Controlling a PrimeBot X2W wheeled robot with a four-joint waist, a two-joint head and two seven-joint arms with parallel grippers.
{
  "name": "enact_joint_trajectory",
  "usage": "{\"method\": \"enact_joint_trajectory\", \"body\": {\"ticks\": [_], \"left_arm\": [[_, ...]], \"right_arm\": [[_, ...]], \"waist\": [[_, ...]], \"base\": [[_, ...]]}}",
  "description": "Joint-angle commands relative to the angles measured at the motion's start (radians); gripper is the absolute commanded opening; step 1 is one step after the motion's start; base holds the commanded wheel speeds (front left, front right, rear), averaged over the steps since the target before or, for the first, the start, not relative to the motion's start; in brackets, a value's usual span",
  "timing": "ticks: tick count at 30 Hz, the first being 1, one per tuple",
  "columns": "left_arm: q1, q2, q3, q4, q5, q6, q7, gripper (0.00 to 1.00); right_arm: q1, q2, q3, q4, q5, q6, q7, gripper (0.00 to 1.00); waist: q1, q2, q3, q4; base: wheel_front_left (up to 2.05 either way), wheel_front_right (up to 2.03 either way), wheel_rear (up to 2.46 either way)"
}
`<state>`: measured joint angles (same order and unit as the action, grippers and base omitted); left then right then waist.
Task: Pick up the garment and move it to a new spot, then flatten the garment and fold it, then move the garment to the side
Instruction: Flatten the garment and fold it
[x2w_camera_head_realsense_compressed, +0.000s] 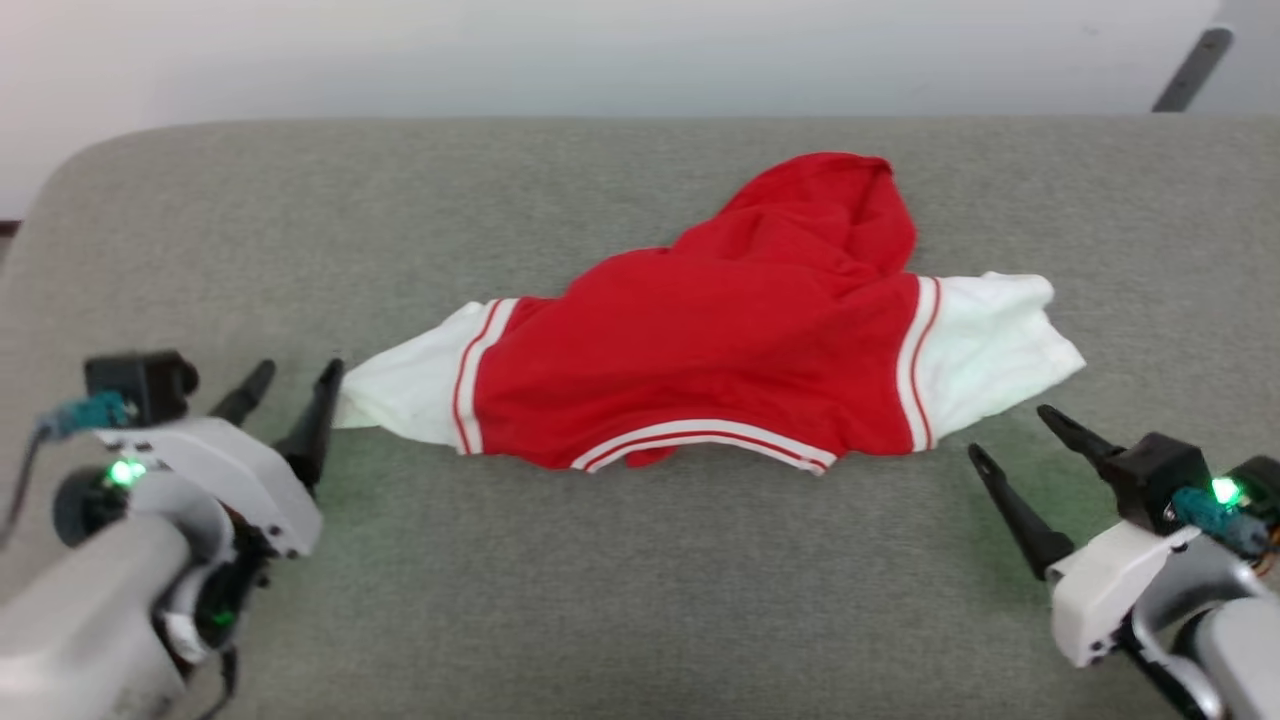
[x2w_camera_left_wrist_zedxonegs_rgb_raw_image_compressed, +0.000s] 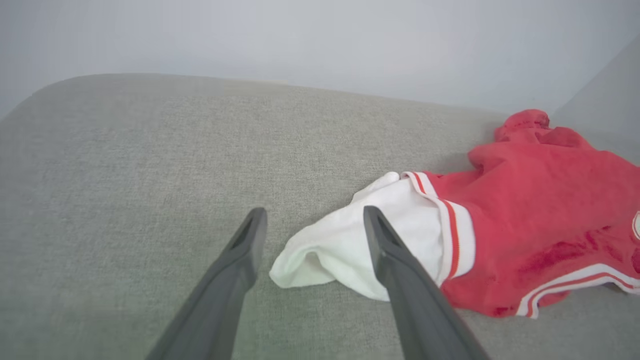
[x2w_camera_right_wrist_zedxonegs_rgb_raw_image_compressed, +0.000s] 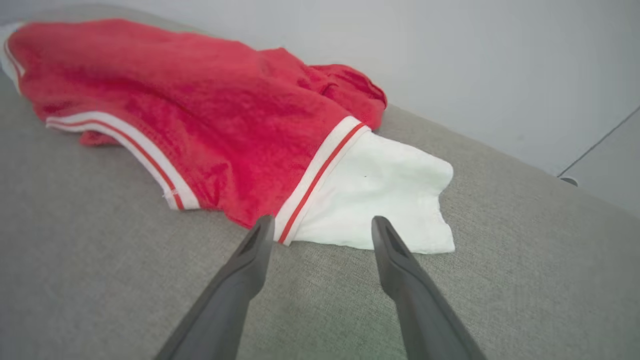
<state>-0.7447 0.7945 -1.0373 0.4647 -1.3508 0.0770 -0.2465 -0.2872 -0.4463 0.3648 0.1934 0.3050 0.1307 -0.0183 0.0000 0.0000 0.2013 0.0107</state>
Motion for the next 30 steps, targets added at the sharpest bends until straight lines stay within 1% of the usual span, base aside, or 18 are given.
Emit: {"method": "enact_joint_trajectory", "body": {"ticks": [1, 2, 4, 6, 8, 9, 11, 13, 14, 15, 16, 19, 22, 23, 28, 29, 30], "left_arm": [[0.025, -0.010, 0.024, -0.016, 0.015, 0.021, -0.011, 1.00], [0.050, -0.022, 0.054, -0.039, 0.033, 0.044, -0.016, 1.00], [0.092, -0.052, 0.185, -0.097, 0.130, 0.096, -0.019, 1.00], [0.191, -0.111, 0.317, -0.160, 0.233, 0.136, -0.017, 1.00], [0.271, -0.175, 0.460, -0.237, 0.344, 0.158, -0.017, 1.00], [0.320, -0.204, 0.516, -0.269, 0.400, 0.160, -0.017, 1.00], [0.399, -0.249, 0.594, -0.319, 0.530, 0.169, -0.017, 1.00], [0.465, -0.315, 0.644, -0.350, 0.598, 0.146, -0.017, 1.00], [0.482, -0.327, 0.670, -0.356, 0.648, 0.141, -0.017, 1.00], [0.499, -0.344, 0.687, -0.358, 0.674, 0.130, -0.017, 1.00], [0.515, -0.373, 0.703, -0.355, 0.690, 0.118, -0.017, 1.00], [0.529, -0.421, 0.749, -0.341, 0.745, 0.079, -0.017, 1.00], [0.524, -0.456, 0.789, -0.331, 0.791, 0.040, -0.017, 1.00], [0.519, -0.466, 0.801, -0.327, 0.802, 0.027, -0.017, 1.00], [0.488, -0.503, 0.847, -0.303, 0.864, -0.022, -0.017, 1.00], [0.481, -0.504, 0.851, -0.296, 0.877, -0.034, -0.017, 1.00], [0.471, -0.504, 0.858, -0.291, 0.887, -0.044, -0.017, 1.00]], "right_arm": [[-0.020, -0.031, 0.025, -0.010, 0.018, 0.000, 0.026, 1.00], [-0.031, -0.069, 0.053, -0.021, 0.036, 0.000, 0.059, 1.00], [-0.057, -0.144, 0.104, -0.045, 0.067, 0.000, 0.124, 1.00], [-0.092, -0.224, 0.170, -0.072, 0.102, 0.000, 0.189, 1.00], [-0.137, -0.299, 0.259, -0.105, 0.144, 0.000, 0.244, 1.00], [-0.167, -0.335, 0.302, -0.119, 0.164, 0.000, 0.265, 1.00], [-0.232, -0.403, 0.401, -0.136, 0.198, 0.000, 0.304, 1.00], [-0.304, -0.451, 0.489, -0.142, 0.232, 0.000, 0.329, 1.00], [-0.339, -0.473, 0.537, -0.139, 0.243, 0.000, 0.341, 1.00], [-0.376, -0.492, 0.582, -0.134, 0.251, 0.000, 0.348, 1.00], [-0.413, -0.509, 0.626, -0.127, 0.264, 0.000, 0.354, 1.00], [-0.518, -0.544, 0.752, -0.093, 0.275, 0.000, 0.358, 1.00], [-0.614, -0.550, 0.855, -0.048, 0.286, 0.000, 0.339, 1.00], [-0.638, -0.547, 0.874, -0.033, 0.287, 0.000, 0.333, 1.00], [-0.699, -0.509, 0.919, 0.050, 0.273, 0.000, 0.306, 1.00], [-0.692, -0.499, 0.922, 0.060, 0.270, 0.000, 0.312, 0.64], [-0.674, -0.489, 0.925, 0.065, 0.275, 0.000, 0.321, 0.22]], "waist": [[0.0000, 0.0000, -0.004, 0.031], [0.0000, 0.0000, -0.002, 0.042], [0.0000, 0.0000, 0.004, 0.066], [0.0000, 0.0000, 0.012, 0.088], [0.0000, 0.0000, 0.020, 0.108], [0.0000, 0.0000, 0.023, 0.115], [0.0000, 0.0000, 0.036, 0.128], [0.0000, 0.0000, 0.051, 0.142], [0.0000, 0.0000, 0.057, 0.149], [0.0000, 0.0000, 0.064, 0.156], [0.0000, 0.0000, 0.071, 0.162], [0.0000, 0.0000, 0.093, 0.177], [0.0000, 0.0000, 0.119, 0.185], [0.0000, 0.0000, 0.128, 0.187], [0.0000, 0.0000, 0.167, 0.190], [0.0000, 0.0000, 0.171, 0.188], [0.0000, 0.0000, 0.175, 0.186]], "base": [[0.00, 0.00, 0.00], [0.00, 0.00, 0.00], [0.00, 0.00, 0.00], [0.00, 0.00, 0.00], [0.00, 0.00, 0.00], [0.00, 0.00, 0.00], [0.00, 0.00, 0.00], [0.00, 0.00, 0.00], [0.00, 0.00, 0.00], [0.00, 0.00, 0.00], [0.00, 0.00, 0.00], [0.00, 0.00, 0.00], [0.00, 0.00, 0.00], [0.00, 0.00, 0.00], [0.00, 0.00, 0.00], [0.00, 0.00, 0.00], [0.00, 0.00, 0.00]]}}
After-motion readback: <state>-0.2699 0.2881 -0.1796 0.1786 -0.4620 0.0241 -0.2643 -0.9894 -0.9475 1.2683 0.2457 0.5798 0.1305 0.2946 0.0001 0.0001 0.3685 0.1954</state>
